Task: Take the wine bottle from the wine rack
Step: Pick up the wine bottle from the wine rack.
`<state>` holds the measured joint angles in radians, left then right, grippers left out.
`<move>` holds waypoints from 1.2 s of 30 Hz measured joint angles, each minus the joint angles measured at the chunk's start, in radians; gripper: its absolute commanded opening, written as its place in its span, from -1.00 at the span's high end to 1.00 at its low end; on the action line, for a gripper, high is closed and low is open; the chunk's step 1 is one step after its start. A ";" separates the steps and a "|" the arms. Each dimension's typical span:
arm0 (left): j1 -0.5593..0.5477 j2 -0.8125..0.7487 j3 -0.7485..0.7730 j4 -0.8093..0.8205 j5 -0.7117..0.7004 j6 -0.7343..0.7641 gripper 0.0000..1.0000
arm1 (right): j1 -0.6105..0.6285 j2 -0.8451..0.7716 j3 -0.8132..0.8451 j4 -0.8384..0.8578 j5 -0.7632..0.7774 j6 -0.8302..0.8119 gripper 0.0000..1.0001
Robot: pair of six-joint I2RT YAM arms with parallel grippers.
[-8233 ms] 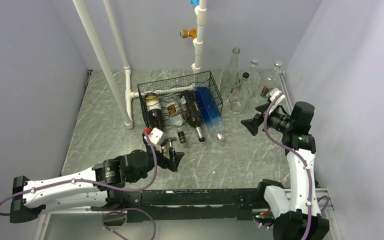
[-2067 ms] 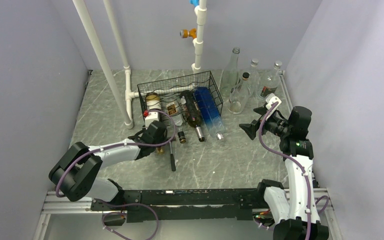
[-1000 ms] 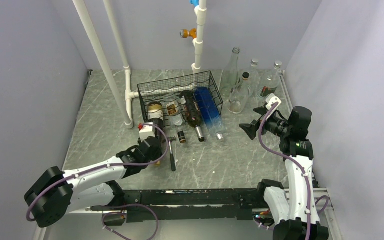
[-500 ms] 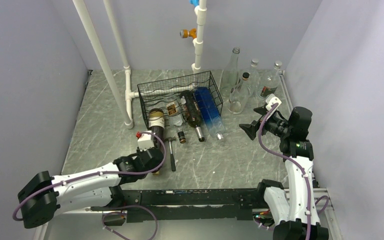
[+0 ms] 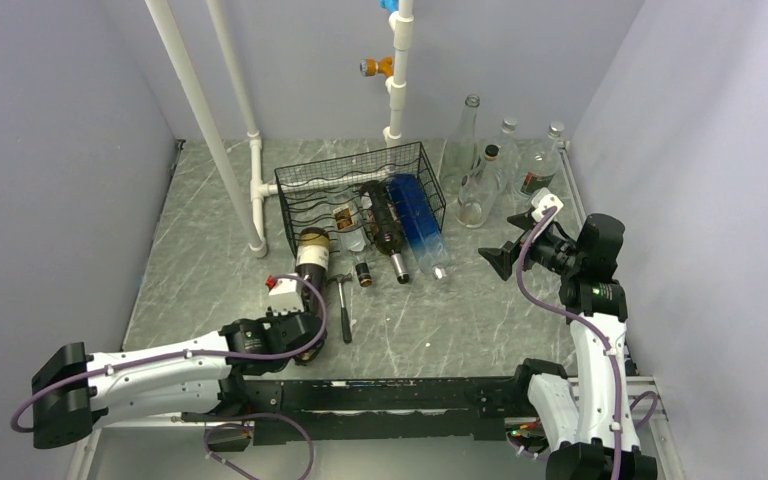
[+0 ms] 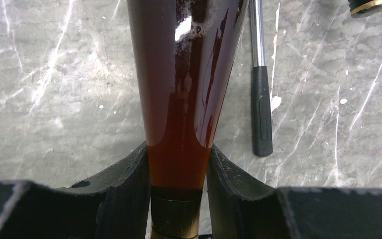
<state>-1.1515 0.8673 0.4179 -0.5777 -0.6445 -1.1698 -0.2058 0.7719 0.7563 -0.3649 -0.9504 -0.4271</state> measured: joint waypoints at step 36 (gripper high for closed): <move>-0.021 -0.185 0.099 -0.256 0.157 -0.138 1.00 | 0.005 0.005 -0.013 0.000 -0.003 -0.001 -0.99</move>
<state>-1.1728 0.6823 0.5171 -0.8337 -0.4877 -1.3075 -0.2005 0.7773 0.7429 -0.3653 -0.9531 -0.4282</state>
